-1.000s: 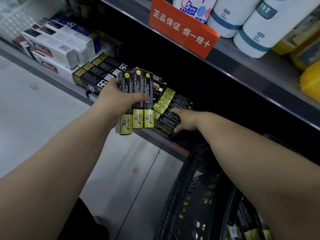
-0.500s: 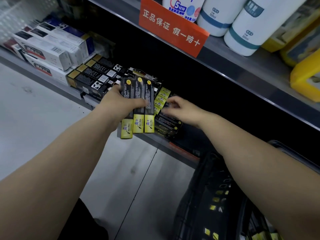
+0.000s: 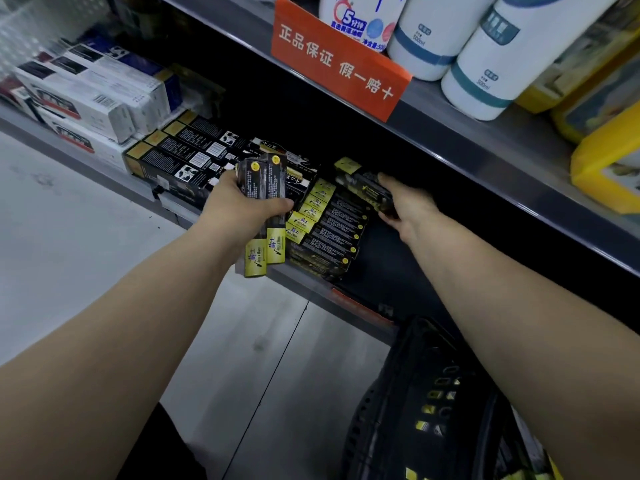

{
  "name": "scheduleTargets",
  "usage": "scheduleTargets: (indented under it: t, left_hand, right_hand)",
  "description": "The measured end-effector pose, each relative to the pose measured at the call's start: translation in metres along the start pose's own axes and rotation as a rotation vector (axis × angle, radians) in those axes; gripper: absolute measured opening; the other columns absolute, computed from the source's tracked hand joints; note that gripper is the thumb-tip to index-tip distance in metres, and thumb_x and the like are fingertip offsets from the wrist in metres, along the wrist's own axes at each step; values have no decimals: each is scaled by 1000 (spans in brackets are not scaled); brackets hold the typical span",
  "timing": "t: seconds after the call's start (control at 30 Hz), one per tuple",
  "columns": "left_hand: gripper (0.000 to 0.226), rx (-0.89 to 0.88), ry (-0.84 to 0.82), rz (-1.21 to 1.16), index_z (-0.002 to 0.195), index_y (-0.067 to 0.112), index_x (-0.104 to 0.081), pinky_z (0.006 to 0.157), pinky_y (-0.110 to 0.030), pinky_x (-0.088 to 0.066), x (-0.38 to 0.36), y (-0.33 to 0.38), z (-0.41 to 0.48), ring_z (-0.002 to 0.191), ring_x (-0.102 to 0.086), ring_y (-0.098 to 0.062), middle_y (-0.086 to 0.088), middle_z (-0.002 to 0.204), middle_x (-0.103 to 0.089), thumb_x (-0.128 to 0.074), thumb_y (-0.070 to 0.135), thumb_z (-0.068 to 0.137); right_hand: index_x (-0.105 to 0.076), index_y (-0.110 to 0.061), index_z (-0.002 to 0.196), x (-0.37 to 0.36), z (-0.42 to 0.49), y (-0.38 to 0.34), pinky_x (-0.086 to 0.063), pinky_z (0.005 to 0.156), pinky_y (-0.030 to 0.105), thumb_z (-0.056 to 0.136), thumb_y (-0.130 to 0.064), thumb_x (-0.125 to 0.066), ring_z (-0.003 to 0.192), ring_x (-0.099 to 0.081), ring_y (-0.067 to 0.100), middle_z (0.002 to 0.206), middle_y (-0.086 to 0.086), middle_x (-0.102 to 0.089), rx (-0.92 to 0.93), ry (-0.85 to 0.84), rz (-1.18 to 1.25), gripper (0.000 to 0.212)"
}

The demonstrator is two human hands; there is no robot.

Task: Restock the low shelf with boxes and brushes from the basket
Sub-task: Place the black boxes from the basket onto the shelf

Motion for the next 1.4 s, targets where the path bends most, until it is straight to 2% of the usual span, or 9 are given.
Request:
scheduleTargets:
  t: [0.13, 0.23, 0.4, 0.57, 0.7, 0.83, 1.17, 1.3, 1.4]
  left_hand:
    - [51, -7, 2, -15, 108, 15, -47, 61, -26, -48, -1, 0, 0, 79, -62, -16, 1, 92, -62, -80, 14, 70]
    - [50, -4, -6, -19, 107, 17, -46, 65, -28, -50, -1, -1, 1, 82, -62, -17, 2, 93, -62, -80, 14, 70]
    - [48, 18, -25, -49, 107, 19, -49, 58, -24, -47, -3, -3, 3, 77, -62, -12, 5, 90, -62, -79, 12, 71]
    - [50, 123, -47, -112, 111, 14, -52, 65, -34, -53, -11, -9, 4, 81, -66, -21, -3, 97, -66, -80, 11, 71]
    - [51, 106, -129, -93, 113, 12, -53, 68, -33, -54, -16, -7, 2, 84, -66, -22, -5, 98, -66, -79, 6, 70]
    - [50, 131, -295, -95, 116, 11, -57, 63, -28, -56, -29, -7, -6, 80, -67, -17, -7, 98, -69, -78, 8, 71]
    - [22, 229, -19, -128, 87, 22, -49, 80, -41, -50, -20, -11, -1, 85, -57, -25, -3, 88, -57, -65, 38, 86]
    - [27, 344, 24, -220, 83, 14, -46, 69, -37, -47, -22, -10, -2, 65, -49, -21, -4, 73, -45, -51, 39, 92]
    - [25, 365, 38, -264, 81, 14, -47, 67, -35, -47, -23, -11, -1, 64, -48, -19, -3, 73, -46, -52, 36, 92]
  right_hand:
    - [-58, -6, 119, -21, 13, 17, -44, 84, 30, 91, -36, -59, 97, -55, 19, 105, 6, -59, 77, -158, -421, 41]
    - [-61, -12, 119, -27, 11, 35, -40, 71, 19, 95, -28, -54, 87, -51, 8, 102, 0, -56, 160, -304, -680, 29]
    - [-53, -22, 131, -32, 14, 47, -35, 97, 27, 93, -23, -57, 126, -45, 21, 139, 7, -48, 154, -403, -764, 37]
    - [-42, -22, 139, -38, 6, 43, -36, 102, 32, 94, -27, -56, 130, -42, 24, 146, 7, -40, 248, -431, -1012, 47]
    - [-47, -30, 129, -56, -30, 4, -43, 99, 35, 94, -48, -46, 116, -51, 15, 128, -3, -53, 327, -572, -489, 40]
    - [-53, -29, 118, -73, -57, -8, -56, 76, 27, 92, -26, -58, 99, -62, 14, 115, 2, -58, 208, -852, -211, 27]
    - [-51, -13, 126, 1, 21, 7, -47, 55, 18, 91, -42, -56, 77, -59, 11, 102, 2, -61, 15, -42, -99, 45]
    - [-50, -9, 128, -11, 29, 30, -42, 57, 20, 98, -39, -44, 71, -55, 12, 98, 5, -58, 59, -80, -415, 43]
    - [-48, -9, 132, -25, 27, 41, -42, 91, 33, 101, -34, -37, 115, -52, 26, 126, 12, -55, 66, -213, -632, 41]
Point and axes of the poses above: each hand's wrist, its own z-axis towards the middle knuckle, its own x-axis out of the back of the hand, y = z × x, the point moved 4 cm from there along z, towards the middle knuckle
